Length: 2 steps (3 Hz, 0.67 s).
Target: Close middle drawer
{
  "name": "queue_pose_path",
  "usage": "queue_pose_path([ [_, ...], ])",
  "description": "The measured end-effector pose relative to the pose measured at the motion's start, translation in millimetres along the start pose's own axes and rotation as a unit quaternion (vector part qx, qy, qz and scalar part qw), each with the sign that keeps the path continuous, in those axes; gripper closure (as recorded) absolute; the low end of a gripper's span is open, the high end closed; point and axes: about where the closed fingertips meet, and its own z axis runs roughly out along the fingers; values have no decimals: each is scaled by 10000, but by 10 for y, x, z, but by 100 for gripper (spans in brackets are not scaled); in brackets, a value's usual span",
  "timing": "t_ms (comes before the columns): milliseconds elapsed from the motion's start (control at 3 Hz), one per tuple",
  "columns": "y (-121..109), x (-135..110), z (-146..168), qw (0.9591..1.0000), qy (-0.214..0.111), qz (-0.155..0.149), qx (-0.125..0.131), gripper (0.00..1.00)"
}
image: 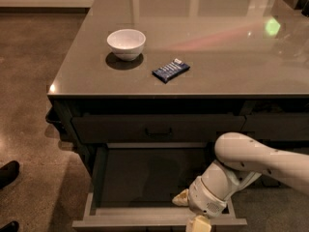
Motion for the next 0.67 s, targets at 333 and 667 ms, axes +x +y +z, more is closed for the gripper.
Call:
queue_pose_path([
  [333, -89, 155, 356, 9971, -763, -19, -2, 0],
  [667, -207, 346, 611, 9874, -1437, -340, 566, 0],
])
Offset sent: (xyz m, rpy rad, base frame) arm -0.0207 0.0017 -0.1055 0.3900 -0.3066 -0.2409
